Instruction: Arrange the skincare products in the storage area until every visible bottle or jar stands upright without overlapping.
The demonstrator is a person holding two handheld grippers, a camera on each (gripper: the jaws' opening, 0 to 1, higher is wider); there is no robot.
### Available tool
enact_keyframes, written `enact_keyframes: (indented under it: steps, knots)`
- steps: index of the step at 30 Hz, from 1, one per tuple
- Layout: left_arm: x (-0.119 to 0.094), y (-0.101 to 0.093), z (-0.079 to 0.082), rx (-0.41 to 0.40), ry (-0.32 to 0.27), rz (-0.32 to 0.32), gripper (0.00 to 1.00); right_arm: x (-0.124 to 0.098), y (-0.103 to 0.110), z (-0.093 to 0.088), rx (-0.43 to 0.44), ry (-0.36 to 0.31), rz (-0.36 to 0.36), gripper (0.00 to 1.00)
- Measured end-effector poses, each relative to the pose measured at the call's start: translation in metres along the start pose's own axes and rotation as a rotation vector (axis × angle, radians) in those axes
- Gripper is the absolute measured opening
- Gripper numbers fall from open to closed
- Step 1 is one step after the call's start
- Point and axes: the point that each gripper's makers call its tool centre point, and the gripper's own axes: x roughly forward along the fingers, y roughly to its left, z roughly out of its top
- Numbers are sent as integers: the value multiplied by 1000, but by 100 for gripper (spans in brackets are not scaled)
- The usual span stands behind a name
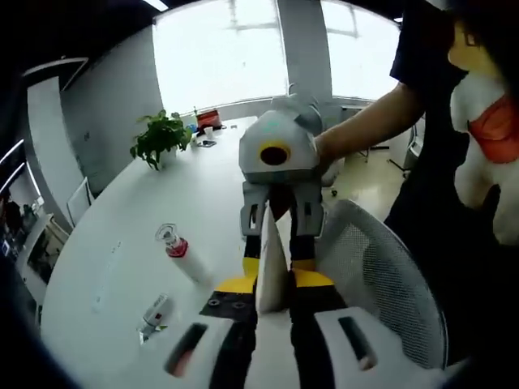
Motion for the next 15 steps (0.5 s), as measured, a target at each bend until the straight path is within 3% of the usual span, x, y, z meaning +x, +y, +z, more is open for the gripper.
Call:
enact_keyframes:
  steps: [6, 15]
  knots:
    - [17, 8, -9, 23, 46, 17, 18, 2, -13, -16, 4, 36, -21, 17]
    - [41, 20, -35, 13, 99, 3, 18, 9, -26, -46, 34, 96, -19, 18]
